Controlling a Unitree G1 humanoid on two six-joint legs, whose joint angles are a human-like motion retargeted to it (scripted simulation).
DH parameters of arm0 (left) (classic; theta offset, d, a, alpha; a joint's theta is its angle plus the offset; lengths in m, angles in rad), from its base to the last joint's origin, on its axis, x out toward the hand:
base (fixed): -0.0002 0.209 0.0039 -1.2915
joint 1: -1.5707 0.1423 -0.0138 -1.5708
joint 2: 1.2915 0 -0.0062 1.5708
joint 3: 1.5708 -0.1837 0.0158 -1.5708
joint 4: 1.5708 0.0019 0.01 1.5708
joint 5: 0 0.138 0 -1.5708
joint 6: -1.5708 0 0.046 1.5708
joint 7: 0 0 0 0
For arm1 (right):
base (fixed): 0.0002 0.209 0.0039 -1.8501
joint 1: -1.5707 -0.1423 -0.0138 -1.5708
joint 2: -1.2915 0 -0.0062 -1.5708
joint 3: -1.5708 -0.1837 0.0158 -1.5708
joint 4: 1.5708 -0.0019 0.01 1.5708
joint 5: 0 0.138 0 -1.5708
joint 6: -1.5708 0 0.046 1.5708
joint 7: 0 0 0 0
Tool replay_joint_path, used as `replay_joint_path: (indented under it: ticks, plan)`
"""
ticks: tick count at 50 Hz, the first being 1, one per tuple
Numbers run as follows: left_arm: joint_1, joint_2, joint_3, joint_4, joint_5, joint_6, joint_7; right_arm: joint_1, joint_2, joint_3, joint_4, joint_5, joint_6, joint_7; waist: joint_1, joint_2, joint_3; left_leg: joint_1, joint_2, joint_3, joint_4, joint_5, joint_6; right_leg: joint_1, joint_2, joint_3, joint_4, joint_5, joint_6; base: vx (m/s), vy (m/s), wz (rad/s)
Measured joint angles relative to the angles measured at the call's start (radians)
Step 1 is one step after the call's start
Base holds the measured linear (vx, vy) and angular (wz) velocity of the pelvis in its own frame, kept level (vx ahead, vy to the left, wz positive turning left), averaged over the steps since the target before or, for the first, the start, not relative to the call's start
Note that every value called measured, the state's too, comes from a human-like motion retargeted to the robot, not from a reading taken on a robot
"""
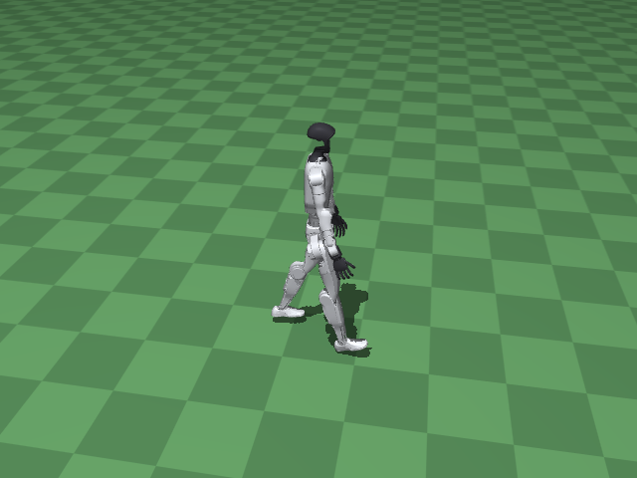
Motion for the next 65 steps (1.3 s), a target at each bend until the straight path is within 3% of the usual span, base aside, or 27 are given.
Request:
replay_joint_path:
  ticks: [16, 19, 23, 27, 30, 33, 35, 43, 48, 53, 55, 57, 59, 65]
  plan:
    - [0.037, -0.023, 0.019, -0.084, 0.134, 0.004, 0.021, 0.0, 0.019, 0.053, -0.043, 0.102, -0.033, 0.016, 0.029, -0.03, -0.086, 0.03, -0.011, 0.033, 0.147, 0.226, 0.057, 0.097, 0.016, 0.087, 0.0, 0.119, -0.009, 0.42, -0.17, -0.21]
    - [0.026, -0.027, 0.032, -0.094, 0.155, 0.026, 0.022, 0.003, 0.014, 0.064, -0.036, 0.099, -0.015, 0.022, 0.038, -0.046, -0.069, 0.036, -0.017, 0.055, 0.238, 0.27, 0.054, 0.152, 0.011, 0.114, 0.007, 0.134, -0.018, 0.44, -0.18, -0.35]
    - [0.028, -0.025, 0.029, -0.1, 0.189, 0.058, -0.001, 0.023, 0.016, 0.088, -0.034, 0.101, 0.005, 0.017, 0.053, -0.082, -0.065, -0.06, -0.02, 0.093, 0.507, 0.326, 0.056, 0.194, -0.011, 0.153, 0.066, 0.075, -0.036, 0.42, -0.17, -0.39]
    - [0.044, -0.019, 0.014, -0.115, 0.172, 0.044, -0.026, 0.046, 0.024, 0.116, -0.038, 0.116, -0.008, 0.014, 0.081, -0.113, -0.09, -0.254, -0.021, 0.12, 0.805, 0.263, 0.081, 0.152, -0.029, 0.204, 0.186, 0.02, -0.035, 0.34, -0.12, -0.53]
    - [0.046, -0.015, 0.022, -0.121, 0.146, 0.035, -0.044, 0.045, 0.028, 0.127, -0.036, 0.121, -0.012, 0.023, 0.112, -0.135, -0.094, -0.367, -0.025, 0.162, 0.893, 0.071, 0.128, 0.145, -0.037, 0.248, 0.221, -0.003, -0.024, 0.31, -0.07, -0.73]
    - [0.053, -0.013, 0.036, -0.122, 0.121, 0.03, -0.048, 0.039, 0.034, 0.137, -0.039, 0.118, -0.013, 0.029, 0.142, -0.155, -0.081, -0.41, -0.023, 0.24, 0.802, -0.097, 0.164, 0.167, -0.049, 0.293, 0.224, -0.013, 0.002, 0.29, -0.05, -0.85]
    - [0.04, -0.011, 0.047, -0.113, 0.102, 0.031, -0.046, 0.016, 0.037, 0.136, -0.036, 0.113, -0.009, 0.033, 0.171, -0.156, -0.061, -0.423, -0.014, 0.289, 0.686, -0.138, 0.164, 0.182, -0.038, 0.327, 0.224, -0.016, 0.008, 0.27, -0.05, -1.02]
    - [0.017, -0.016, 0.054, -0.092, 0.048, -0.007, 0.036, -0.033, 0.054, 0.143, -0.046, 0.138, -0.048, 0.002, 0.234, -0.112, -0.005, -0.479, 0.027, 0.324, 0.17, -0.023, 0.127, 0.254, 0.033, 0.421, 0.209, -0.035, 0.008, 0.22, -0.02, -0.79]
    - [0.014, -0.017, 0.039, -0.127, -0.08, -0.081, 0.069, -0.053, 0.062, 0.133, -0.041, 0.114, -0.085, -0.04, 0.236, -0.086, 0.032, -0.501, 0.064, 0.332, -0.061, 0.049, 0.132, 0.314, 0.07, 0.447, 0.192, -0.053, 0.008, 0.21, -0.01, -0.41]
    - [0.027, -0.019, 0.034, -0.168, -0.166, -0.115, 0.049, -0.05, 0.054, 0.092, -0.022, 0.023, -0.083, -0.047, 0.233, -0.069, 0.053, -0.55, 0.084, 0.325, -0.082, 0.029, 0.11, 0.378, 0.061, 0.469, 0.155, -0.07, 0.008, 0.22, 0.1, -0.29]
    - [0.034, -0.016, 0.037, -0.172, -0.086, -0.148, 0.081, -0.045, 0.053, 0.101, -0.023, 0.083, -0.129, -0.047, 0.226, -0.072, 0.047, -0.558, 0.079, 0.323, -0.082, 0.02, 0.145, 0.389, 0.053, 0.474, 0.147, -0.073, 0.008, 0.23, 0.18, -0.26]
    - [0.029, -0.018, 0.041, -0.177, -0.203, -0.084, 0.027, -0.047, 0.034, 0.069, 0.004, -0.039, -0.045, -0.043, 0.238, -0.051, 0.059, -0.536, 0.091, 0.335, -0.082, -0.017, 0.059, 0.417, 0.059, 0.488, 0.142, -0.087, 0.008, 0.27, 0.17, -0.38]
    - [0.036, -0.015, 0.035, -0.177, -0.223, -0.097, 0.026, -0.039, 0.027, 0.053, 0.013, -0.058, -0.046, -0.05, 0.243, -0.05, 0.052, -0.522, 0.085, 0.337, -0.082, -0.033, 0.082, 0.429, 0.054, 0.499, 0.137, -0.091, 0.008, 0.26, 0.14, -0.31]
    - [0.036, -0.01, 0.035, -0.136, -0.224, -0.097, 0.017, -0.036, 0.009, 0.032, 0.053, -0.087, -0.036, -0.041, 0.252, -0.047, 0.03, -0.493, 0.084, 0.368, -0.082, -0.046, 0.069, 0.453, 0.041, 0.533, 0.13, -0.098, 0.008, 0.26, 0.16, -0.21]
